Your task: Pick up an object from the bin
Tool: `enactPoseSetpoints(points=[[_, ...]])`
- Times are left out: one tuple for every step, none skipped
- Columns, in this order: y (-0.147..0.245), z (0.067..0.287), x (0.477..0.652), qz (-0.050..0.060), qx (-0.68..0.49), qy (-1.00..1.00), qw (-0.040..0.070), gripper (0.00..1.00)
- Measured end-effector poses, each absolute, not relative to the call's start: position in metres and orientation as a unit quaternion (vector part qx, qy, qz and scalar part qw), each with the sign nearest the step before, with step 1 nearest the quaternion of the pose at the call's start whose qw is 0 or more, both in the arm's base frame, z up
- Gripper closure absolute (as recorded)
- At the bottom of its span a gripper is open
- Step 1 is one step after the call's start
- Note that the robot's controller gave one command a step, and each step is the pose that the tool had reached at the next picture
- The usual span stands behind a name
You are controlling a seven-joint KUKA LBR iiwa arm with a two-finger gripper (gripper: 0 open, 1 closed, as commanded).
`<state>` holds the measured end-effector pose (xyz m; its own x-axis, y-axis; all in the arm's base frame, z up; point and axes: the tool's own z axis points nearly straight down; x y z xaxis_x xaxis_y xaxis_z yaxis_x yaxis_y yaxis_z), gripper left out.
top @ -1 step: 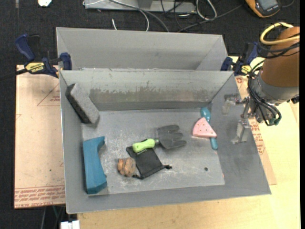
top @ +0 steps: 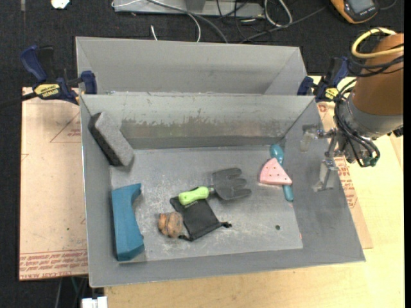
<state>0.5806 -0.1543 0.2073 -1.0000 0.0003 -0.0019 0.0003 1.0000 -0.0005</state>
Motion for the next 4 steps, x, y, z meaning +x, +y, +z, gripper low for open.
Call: enactPoseSetpoints(points=[[-0.121,0.174,0.616,-0.002,-0.076,0.997,0.004,0.00],[-0.115,0.128,0.614,0.001,-0.050,0.999,0.002,0.00],[-0.070,0.097,0.612,0.001,-0.021,1.000,0.004,0.00],[-0.057,0.080,0.637,0.000,-0.106,0.994,0.005,0.00]])
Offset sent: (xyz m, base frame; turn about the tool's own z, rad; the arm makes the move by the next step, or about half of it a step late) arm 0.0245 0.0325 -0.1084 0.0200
